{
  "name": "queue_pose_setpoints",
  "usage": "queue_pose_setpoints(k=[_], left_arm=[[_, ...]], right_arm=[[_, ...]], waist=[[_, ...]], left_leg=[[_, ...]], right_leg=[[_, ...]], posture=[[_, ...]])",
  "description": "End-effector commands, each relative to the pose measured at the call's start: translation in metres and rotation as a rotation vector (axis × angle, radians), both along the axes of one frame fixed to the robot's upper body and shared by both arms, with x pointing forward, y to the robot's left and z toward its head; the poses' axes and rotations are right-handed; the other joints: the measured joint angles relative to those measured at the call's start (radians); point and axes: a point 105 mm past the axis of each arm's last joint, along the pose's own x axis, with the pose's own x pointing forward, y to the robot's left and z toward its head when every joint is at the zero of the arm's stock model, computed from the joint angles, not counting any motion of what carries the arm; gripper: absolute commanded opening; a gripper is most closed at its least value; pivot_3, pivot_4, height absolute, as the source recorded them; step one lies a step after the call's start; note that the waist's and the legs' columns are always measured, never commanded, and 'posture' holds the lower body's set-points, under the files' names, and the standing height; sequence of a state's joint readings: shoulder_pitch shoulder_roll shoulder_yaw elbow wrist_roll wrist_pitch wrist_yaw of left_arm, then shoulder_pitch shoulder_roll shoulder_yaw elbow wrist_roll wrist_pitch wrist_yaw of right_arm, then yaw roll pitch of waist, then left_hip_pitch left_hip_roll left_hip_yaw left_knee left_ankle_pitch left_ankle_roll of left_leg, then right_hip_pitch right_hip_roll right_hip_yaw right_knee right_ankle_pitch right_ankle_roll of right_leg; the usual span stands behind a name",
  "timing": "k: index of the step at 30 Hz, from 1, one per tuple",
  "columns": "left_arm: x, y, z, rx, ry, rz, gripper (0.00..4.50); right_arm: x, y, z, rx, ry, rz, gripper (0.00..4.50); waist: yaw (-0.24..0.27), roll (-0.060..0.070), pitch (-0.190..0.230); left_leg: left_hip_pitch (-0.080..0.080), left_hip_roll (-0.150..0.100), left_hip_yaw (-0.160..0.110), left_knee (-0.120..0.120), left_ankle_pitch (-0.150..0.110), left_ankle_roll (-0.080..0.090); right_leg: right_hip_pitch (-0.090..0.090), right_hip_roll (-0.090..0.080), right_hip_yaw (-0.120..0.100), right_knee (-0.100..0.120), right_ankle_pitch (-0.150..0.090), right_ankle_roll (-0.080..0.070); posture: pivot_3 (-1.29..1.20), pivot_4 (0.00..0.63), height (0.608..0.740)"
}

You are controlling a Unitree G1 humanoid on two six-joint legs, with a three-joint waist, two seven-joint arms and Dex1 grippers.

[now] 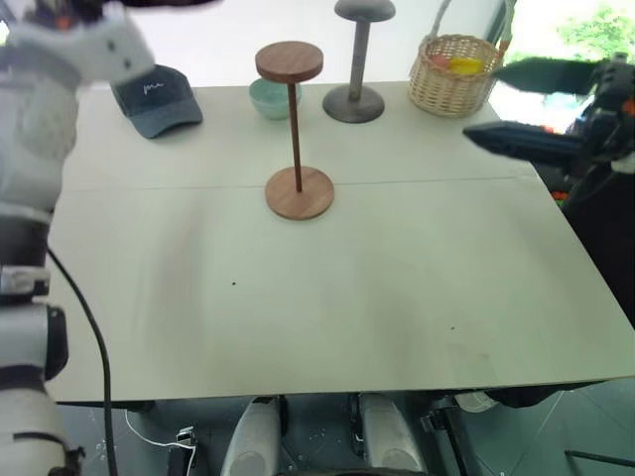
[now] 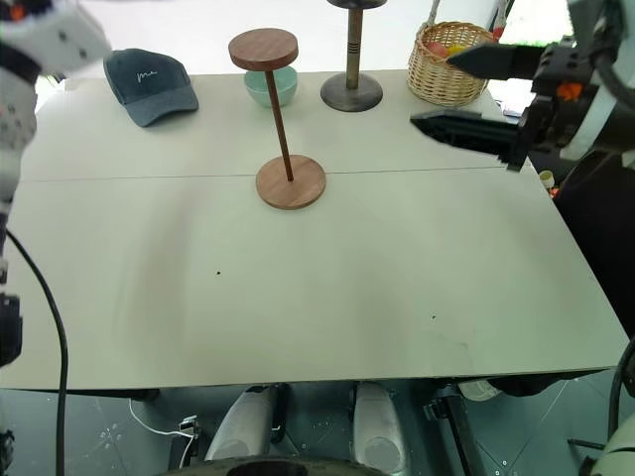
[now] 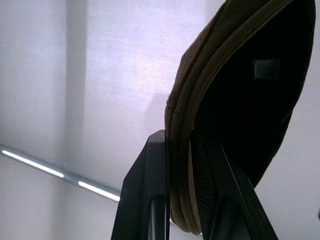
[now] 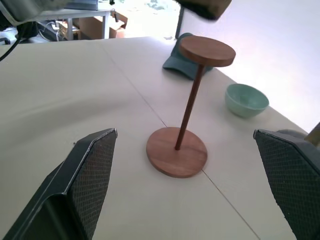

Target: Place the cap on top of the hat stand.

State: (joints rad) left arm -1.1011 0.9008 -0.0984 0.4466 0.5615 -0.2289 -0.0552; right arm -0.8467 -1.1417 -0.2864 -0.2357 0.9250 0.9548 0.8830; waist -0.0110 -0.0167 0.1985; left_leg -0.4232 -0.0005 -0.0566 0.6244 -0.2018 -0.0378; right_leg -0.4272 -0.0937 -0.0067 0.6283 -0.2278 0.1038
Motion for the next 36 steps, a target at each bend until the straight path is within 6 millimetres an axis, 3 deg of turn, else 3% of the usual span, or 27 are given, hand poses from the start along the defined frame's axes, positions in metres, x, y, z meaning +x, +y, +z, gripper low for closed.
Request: queue_pose_setpoints(k=[1, 6, 10, 14, 21, 30, 36], left_arm=[[-0.011, -0.04, 0.03, -0.008, -0.07, -0.153, 0.71], [-0.011, -0.095, 0.018, 0.021, -0.017, -0.338, 0.71], [-0.01, -0.114, -0.013, 0.07, 0.065, -0.405, 0.71], [-0.012, -0.117, -0.034, 0.118, 0.115, -0.416, 0.71], [-0.027, -0.113, -0.048, 0.155, 0.128, -0.44, 0.71], [-0.045, -0.115, -0.084, 0.271, 0.173, -0.455, 0.71], [-0.038, -0.102, -0.104, 0.239, 0.223, -0.368, 0.71]], right_arm=[[-0.007, -0.003, 0.021, 0.013, -0.08, 0.002, 4.5], [-0.007, -0.001, 0.019, 0.014, -0.082, 0.003, 4.5], [-0.014, 0.0, 0.019, 0.032, -0.08, 0.009, 4.5], [-0.016, -0.001, 0.023, 0.071, -0.084, 0.001, 4.5], [-0.015, -0.002, 0.018, 0.084, -0.066, -0.02, 4.5], [-0.014, 0.003, 0.013, 0.079, -0.047, -0.001, 4.5], [-0.012, 0.007, 0.01, 0.087, -0.034, 0.009, 4.5]], waist=[[0.0, 0.0, 0.0], [-0.002, 0.0, 0.0], [-0.006, 0.001, 0.0], [-0.003, 0.001, 0.0], [0.002, 0.001, 0.0], [-0.001, 0.001, 0.0], [0.0, 0.001, 0.0]], left_leg=[[0.0, 0.0, 0.0, 0.001, 0.0, 0.0], [-0.001, 0.0, 0.0, 0.005, 0.0, 0.0], [-0.001, 0.0, 0.0, 0.005, 0.0, 0.0], [-0.001, 0.0, 0.0, 0.005, 0.0, 0.0], [-0.002, 0.0, 0.0, 0.006, 0.0, 0.0], [-0.002, 0.0, 0.0, 0.007, 0.0, 0.0], [-0.001, 0.0, 0.0, 0.007, 0.0, 0.0]], right_leg=[[0.0, 0.0, 0.0, 0.0, 0.0, 0.0], [0.0, 0.0, 0.0, 0.002, 0.001, 0.001], [0.0, 0.0, 0.001, 0.002, 0.001, 0.001], [0.0, 0.001, 0.001, 0.003, 0.001, 0.001], [0.0, 0.0, 0.002, 0.003, 0.001, 0.001], [0.0, 0.001, 0.002, 0.003, 0.002, 0.001], [0.0, 0.001, 0.002, 0.003, 0.002, 0.001]], posture=[[0.0, 0.15, 0.74], [0.0, 0.15, 0.74], [0.0, 0.15, 0.74], [0.0, 0.15, 0.74], [0.0, 0.15, 0.74], [0.0, 0.15, 0.74], [0.0, 0.15, 0.74]])
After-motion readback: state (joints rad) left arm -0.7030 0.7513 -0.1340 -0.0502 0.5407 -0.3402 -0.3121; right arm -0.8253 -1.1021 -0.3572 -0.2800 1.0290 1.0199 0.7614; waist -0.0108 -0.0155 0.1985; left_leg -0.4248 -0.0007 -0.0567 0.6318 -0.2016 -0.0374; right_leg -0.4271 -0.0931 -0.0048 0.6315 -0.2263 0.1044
